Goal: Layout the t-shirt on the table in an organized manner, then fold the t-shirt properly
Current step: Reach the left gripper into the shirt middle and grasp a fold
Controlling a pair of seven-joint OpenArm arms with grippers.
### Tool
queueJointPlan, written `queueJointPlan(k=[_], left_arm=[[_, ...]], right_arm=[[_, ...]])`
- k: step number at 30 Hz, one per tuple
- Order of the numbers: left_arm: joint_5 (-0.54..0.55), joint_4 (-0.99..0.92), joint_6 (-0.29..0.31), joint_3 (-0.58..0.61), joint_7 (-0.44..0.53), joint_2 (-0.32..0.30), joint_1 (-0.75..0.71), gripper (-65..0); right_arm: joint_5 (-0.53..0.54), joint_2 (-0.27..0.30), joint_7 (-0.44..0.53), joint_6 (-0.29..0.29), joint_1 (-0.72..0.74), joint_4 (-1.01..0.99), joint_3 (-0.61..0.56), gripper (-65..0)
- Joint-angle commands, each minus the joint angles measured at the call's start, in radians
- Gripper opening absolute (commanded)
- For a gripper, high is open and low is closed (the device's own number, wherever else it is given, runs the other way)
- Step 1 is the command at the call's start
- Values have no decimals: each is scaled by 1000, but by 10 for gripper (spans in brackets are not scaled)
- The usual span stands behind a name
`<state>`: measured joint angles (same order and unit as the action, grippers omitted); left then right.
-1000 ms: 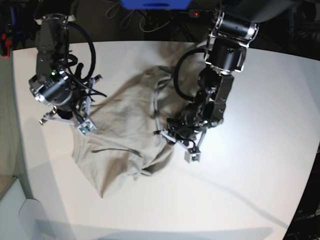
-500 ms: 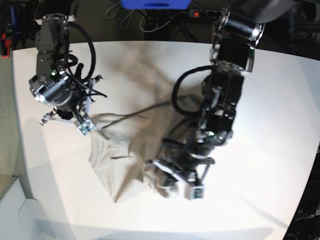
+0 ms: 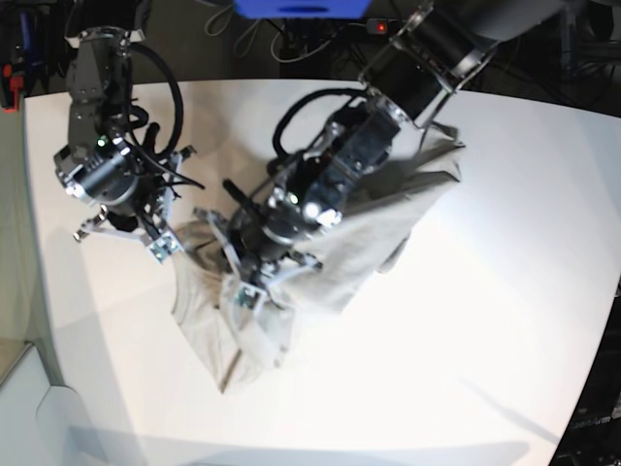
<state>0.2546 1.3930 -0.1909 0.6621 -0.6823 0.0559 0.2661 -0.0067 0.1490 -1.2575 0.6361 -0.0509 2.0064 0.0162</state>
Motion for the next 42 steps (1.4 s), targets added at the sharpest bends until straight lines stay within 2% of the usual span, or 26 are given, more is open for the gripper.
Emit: queueJointPlan(k=[1, 4, 11, 15, 17, 23, 27, 29, 31, 35, 42], left_arm=[[-1, 16, -5, 11, 11, 14, 9, -640], [7, 19, -2, 22, 0, 14, -26, -640], [-2, 165, 0, 46, -136, 9, -89, -640], [-2, 279, -5, 98, -175, -57, -101, -634], [-2, 320, -5, 126, -176, -83, -101, -594], [-2, 354, -5, 190, -173, -141, -101, -357], [-2, 415, -6, 137, -170, -170, -136, -239], [-2, 460, -6, 41, -170, -169, -172, -213], [-1, 487, -6, -58, -170, -163, -204, -213], [7, 452, -5, -207, -127, -106, -218, -213], [7, 228, -5, -244, 14, -11, -155, -213]], right_arm=[[-2, 7, 9, 20, 7, 15, 18, -536], [-2, 7, 14, 20, 4, 15, 77, -536], [-2, 7, 14, 26, 9, 15, 163, -533], [0, 4, 14, 26, 3, 15, 158, -533], [0, 1, 14, 26, 1, 15, 156, -533], [1, 1, 11, 27, 0, 15, 156, -533], [1, 1, 12, 27, 0, 15, 156, -533], [1, -1, 11, 27, 0, 15, 156, -533], [3, -1, 11, 27, 0, 15, 156, -533], [4, -2, 11, 27, 0, 15, 156, -533], [4, -32, 11, 27, 0, 15, 144, -532]])
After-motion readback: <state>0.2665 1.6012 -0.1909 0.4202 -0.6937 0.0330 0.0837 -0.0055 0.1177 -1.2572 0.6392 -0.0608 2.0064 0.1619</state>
